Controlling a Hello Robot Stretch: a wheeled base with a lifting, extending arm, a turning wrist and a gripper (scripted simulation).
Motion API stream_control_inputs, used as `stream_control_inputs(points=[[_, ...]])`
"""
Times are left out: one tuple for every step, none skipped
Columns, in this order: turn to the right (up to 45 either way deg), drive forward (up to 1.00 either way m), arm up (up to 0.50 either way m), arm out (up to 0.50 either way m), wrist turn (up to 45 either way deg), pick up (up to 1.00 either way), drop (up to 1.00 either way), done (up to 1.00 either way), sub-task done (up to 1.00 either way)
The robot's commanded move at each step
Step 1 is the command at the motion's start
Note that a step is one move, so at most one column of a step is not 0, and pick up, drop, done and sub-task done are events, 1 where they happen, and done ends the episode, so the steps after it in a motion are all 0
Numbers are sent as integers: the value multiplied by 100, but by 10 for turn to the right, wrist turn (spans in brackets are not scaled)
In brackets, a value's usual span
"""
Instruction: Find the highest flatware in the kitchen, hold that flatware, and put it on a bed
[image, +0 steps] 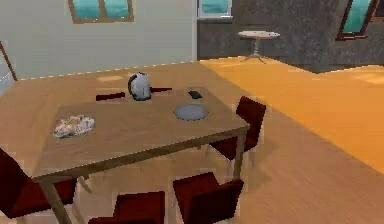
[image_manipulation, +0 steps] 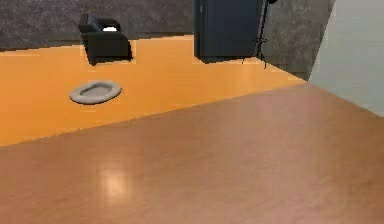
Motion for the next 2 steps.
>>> stream_control_inputs(points=[[-450,0,0,0,0,0,0,0,0],[-450,0,0,0,0,0,0,0,0]])
